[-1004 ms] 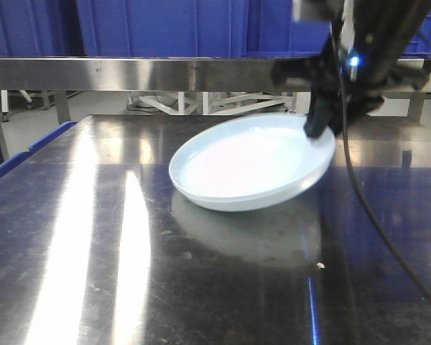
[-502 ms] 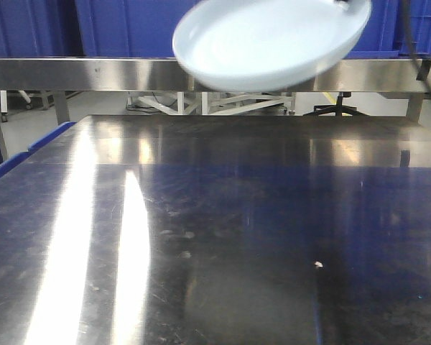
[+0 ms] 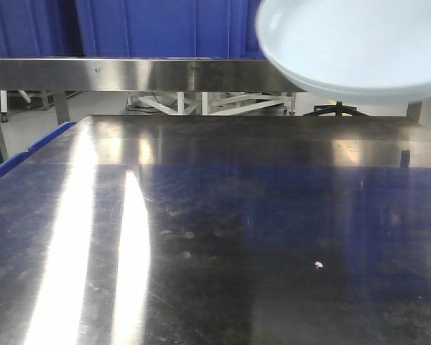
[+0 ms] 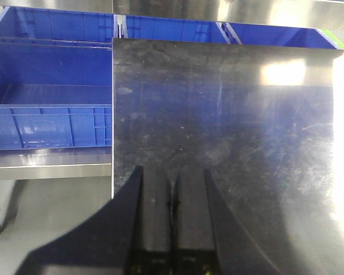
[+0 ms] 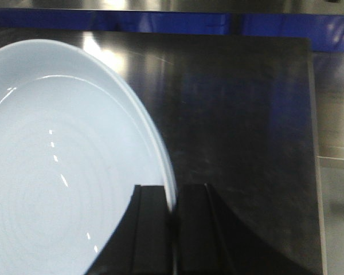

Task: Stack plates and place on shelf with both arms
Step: 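Lift the stacked plates with the right gripper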

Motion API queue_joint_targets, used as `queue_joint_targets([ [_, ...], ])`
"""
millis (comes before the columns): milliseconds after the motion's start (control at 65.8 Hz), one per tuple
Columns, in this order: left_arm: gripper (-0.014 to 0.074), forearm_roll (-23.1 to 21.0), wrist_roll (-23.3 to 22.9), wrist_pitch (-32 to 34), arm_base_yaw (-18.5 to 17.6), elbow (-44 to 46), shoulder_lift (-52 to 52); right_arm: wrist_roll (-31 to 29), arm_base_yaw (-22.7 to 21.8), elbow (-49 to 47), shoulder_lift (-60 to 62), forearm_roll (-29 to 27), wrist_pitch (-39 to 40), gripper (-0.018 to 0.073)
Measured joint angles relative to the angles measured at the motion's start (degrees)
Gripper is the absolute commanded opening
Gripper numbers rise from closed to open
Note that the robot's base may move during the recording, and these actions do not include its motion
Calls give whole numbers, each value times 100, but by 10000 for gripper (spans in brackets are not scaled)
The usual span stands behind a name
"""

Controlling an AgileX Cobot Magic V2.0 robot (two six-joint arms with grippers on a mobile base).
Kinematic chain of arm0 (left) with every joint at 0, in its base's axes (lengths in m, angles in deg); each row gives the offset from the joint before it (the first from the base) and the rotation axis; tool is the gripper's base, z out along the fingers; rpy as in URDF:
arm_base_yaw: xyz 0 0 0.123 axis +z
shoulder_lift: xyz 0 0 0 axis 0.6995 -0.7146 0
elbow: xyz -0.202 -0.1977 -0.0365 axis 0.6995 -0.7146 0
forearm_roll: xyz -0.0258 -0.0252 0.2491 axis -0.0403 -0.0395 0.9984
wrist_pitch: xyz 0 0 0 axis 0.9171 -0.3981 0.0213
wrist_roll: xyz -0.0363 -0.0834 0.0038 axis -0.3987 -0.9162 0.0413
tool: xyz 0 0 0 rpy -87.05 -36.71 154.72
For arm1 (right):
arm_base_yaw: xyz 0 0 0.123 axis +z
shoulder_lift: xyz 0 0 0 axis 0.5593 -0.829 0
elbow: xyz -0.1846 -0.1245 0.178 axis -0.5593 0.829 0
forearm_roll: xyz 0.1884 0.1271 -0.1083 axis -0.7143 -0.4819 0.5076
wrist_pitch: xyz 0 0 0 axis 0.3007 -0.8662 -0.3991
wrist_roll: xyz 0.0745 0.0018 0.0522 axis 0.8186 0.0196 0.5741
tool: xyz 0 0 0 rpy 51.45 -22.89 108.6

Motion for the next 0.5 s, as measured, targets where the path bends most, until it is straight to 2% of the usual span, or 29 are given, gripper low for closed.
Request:
queue_joint_targets([
  [167, 87, 0, 0, 0, 0, 0, 0, 0, -267, 776, 1021, 4, 40, 48],
  [502, 87, 0, 0, 0, 0, 0, 0, -11, -292, 1830, 2392, -94, 48, 48],
])
